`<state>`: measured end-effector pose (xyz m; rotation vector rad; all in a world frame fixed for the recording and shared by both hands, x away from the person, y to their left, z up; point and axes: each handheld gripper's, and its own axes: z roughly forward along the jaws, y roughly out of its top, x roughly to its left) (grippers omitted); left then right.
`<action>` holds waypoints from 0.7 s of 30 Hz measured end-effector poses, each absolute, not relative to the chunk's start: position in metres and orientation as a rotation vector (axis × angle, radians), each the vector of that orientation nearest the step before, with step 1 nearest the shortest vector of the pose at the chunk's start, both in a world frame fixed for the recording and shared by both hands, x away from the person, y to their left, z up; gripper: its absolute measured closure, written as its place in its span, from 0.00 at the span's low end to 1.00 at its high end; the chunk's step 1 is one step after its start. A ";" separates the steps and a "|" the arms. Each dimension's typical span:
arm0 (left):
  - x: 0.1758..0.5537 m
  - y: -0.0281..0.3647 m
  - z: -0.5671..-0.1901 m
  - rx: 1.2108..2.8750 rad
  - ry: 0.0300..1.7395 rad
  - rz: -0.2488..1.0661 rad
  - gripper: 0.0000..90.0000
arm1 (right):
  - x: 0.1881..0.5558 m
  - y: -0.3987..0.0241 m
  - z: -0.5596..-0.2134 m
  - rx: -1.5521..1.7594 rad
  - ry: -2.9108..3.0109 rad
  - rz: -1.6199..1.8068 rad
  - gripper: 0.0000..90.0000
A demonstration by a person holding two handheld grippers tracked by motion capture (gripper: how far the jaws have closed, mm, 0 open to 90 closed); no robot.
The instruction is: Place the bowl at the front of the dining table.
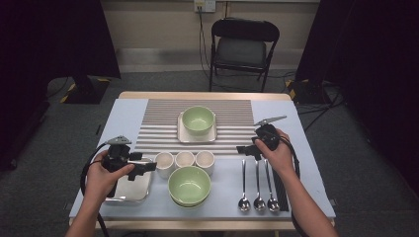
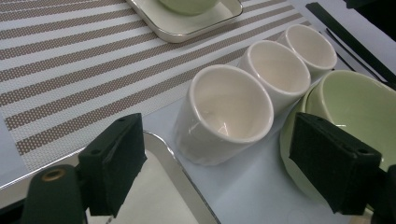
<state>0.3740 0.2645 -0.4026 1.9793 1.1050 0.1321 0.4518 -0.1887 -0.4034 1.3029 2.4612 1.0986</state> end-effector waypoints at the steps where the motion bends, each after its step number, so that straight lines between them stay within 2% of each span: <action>1: 0.374 0.264 -0.402 1.989 1.096 0.139 0.20 | 0.451 -0.189 -0.403 1.303 2.462 1.098 0.20; 21: 0.373 0.247 -0.388 1.994 1.075 0.141 0.21 | 0.450 -0.193 -0.405 1.318 2.456 1.109 0.20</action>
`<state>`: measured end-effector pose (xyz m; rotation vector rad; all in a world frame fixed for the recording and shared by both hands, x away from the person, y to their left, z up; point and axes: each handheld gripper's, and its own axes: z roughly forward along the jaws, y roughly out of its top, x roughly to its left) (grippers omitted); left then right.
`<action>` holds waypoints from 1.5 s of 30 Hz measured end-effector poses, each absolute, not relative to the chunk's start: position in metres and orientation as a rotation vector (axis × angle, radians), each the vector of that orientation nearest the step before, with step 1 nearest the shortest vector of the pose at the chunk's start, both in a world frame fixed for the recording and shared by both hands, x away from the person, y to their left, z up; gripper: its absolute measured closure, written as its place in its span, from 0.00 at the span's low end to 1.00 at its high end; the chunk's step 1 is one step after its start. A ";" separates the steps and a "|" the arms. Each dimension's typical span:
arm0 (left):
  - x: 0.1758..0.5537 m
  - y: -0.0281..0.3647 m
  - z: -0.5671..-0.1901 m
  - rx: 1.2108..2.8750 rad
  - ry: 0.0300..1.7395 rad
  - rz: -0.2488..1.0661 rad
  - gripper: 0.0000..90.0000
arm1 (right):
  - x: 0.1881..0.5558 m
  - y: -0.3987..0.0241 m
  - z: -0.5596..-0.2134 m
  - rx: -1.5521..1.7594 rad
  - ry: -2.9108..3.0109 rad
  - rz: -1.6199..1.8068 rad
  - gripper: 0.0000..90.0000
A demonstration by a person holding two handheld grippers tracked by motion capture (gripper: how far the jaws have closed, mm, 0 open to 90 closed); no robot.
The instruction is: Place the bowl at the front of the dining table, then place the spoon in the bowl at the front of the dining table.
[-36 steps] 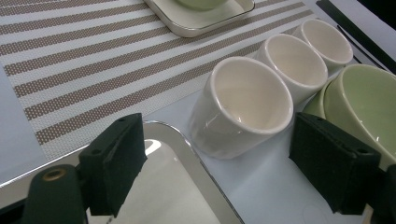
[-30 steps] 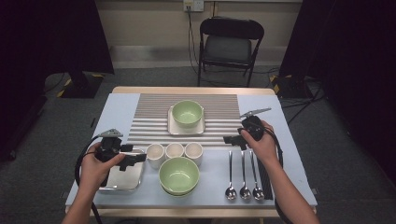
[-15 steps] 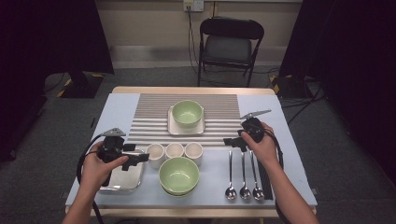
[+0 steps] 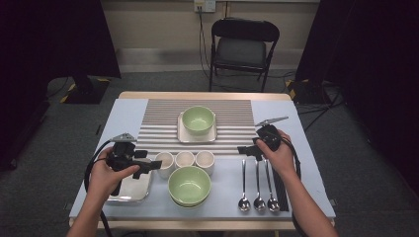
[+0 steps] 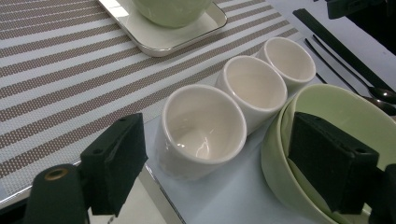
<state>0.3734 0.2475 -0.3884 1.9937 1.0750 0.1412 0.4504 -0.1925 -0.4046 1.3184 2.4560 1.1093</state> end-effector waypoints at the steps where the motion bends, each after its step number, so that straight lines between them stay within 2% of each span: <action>1: 0.373 0.247 -0.388 1.995 1.072 0.138 0.21 | 0.451 -0.193 -0.405 1.320 2.457 1.109 0.20; 16: 0.374 0.235 -0.378 2.017 1.031 0.114 0.31 | 0.450 -0.189 -0.405 1.307 2.469 1.107 0.20; 45: 0.379 0.206 -0.371 2.039 0.990 0.079 0.29 | 0.448 -0.191 -0.407 1.314 2.478 1.113 0.20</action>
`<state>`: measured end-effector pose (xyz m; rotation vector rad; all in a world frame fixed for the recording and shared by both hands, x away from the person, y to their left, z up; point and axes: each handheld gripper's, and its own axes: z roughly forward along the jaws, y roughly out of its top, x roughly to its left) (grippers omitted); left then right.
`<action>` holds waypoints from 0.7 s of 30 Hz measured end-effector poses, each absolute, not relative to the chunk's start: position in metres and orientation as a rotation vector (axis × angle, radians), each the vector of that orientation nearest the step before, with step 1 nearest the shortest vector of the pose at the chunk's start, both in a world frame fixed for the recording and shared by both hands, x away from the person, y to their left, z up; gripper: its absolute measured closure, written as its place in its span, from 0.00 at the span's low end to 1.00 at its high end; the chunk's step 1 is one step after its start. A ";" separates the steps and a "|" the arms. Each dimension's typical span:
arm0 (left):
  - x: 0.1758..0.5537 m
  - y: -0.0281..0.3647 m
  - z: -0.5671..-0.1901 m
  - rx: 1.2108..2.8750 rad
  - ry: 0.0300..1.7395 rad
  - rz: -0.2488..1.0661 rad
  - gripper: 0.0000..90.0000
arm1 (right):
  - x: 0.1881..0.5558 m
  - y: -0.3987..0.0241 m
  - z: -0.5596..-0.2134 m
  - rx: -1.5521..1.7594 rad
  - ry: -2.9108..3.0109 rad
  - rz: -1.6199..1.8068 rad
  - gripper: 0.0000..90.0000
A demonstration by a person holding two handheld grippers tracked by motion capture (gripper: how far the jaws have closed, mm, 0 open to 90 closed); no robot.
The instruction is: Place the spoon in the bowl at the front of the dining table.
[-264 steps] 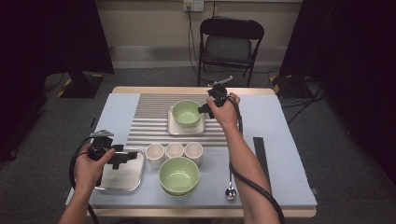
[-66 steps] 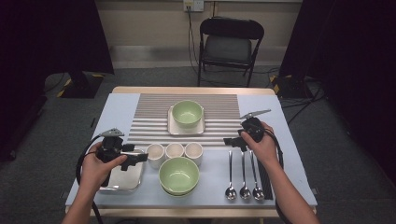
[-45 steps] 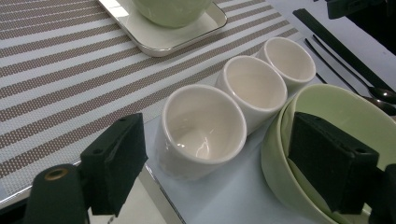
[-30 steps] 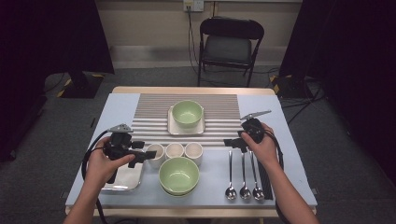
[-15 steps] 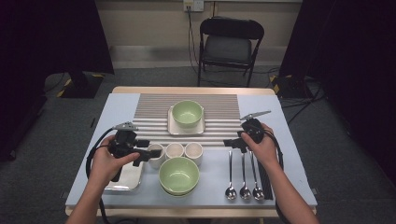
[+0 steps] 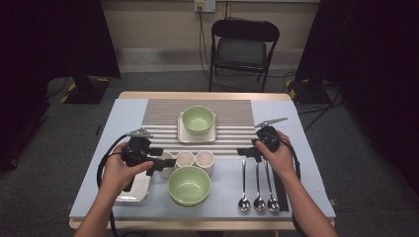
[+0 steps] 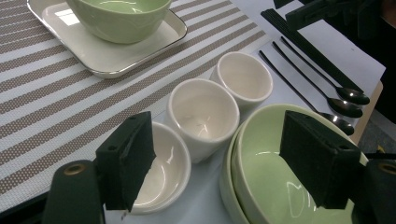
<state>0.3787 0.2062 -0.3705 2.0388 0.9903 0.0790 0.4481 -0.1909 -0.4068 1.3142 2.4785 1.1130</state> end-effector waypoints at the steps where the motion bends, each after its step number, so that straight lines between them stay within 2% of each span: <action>1: 0.379 0.204 -0.370 2.037 0.987 0.078 0.29 | 0.448 -0.191 -0.407 1.315 2.475 1.108 0.20; 21: 0.381 0.174 -0.369 2.058 0.940 0.047 0.28 | 0.446 -0.193 -0.406 1.314 2.473 1.117 0.20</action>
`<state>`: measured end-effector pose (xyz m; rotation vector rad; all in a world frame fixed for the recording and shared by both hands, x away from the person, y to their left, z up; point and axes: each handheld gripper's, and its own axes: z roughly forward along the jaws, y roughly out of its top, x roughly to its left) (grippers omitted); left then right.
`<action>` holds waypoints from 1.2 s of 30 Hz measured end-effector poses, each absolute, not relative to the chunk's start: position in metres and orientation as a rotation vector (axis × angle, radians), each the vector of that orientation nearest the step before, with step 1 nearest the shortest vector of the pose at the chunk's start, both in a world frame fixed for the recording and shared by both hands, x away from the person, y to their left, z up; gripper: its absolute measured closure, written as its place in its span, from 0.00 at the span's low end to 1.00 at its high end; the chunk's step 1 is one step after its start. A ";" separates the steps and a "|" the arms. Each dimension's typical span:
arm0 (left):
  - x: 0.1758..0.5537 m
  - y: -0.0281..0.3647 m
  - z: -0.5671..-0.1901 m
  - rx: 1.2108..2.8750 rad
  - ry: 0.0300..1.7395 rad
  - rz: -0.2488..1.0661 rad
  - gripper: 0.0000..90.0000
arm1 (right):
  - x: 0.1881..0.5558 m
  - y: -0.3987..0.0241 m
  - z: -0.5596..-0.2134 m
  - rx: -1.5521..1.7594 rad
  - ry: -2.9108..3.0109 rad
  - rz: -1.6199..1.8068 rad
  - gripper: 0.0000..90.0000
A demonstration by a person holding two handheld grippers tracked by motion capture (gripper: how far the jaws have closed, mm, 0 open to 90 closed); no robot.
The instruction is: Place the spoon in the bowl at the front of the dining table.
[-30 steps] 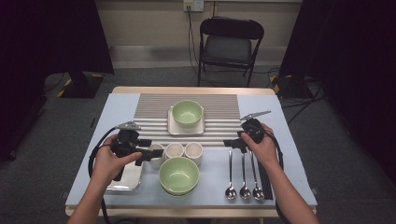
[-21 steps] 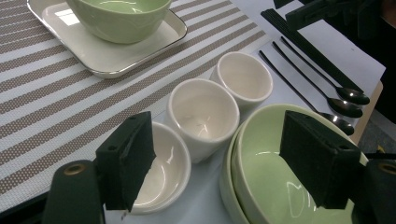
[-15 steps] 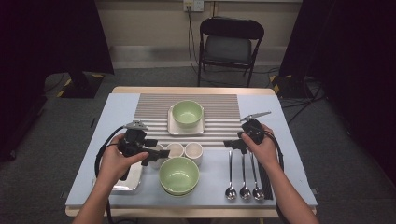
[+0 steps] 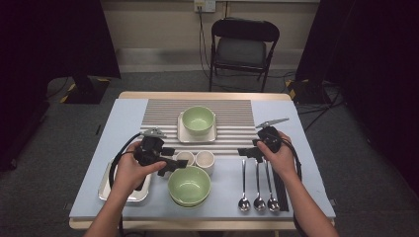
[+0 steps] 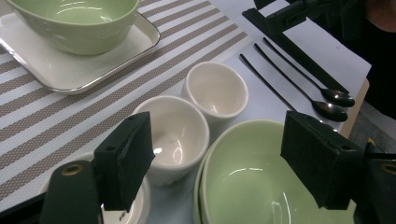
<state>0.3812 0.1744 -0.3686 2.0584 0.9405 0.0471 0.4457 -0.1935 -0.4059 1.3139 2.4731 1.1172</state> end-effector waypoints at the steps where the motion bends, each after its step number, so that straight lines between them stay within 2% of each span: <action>1: 0.381 0.173 -0.369 2.056 0.945 0.047 0.27 | 0.446 -0.193 -0.406 1.308 2.476 1.115 0.20; 36: 0.380 0.127 -0.368 2.092 0.859 0.002 0.27 | 0.447 -0.184 -0.412 1.290 2.514 1.084 0.20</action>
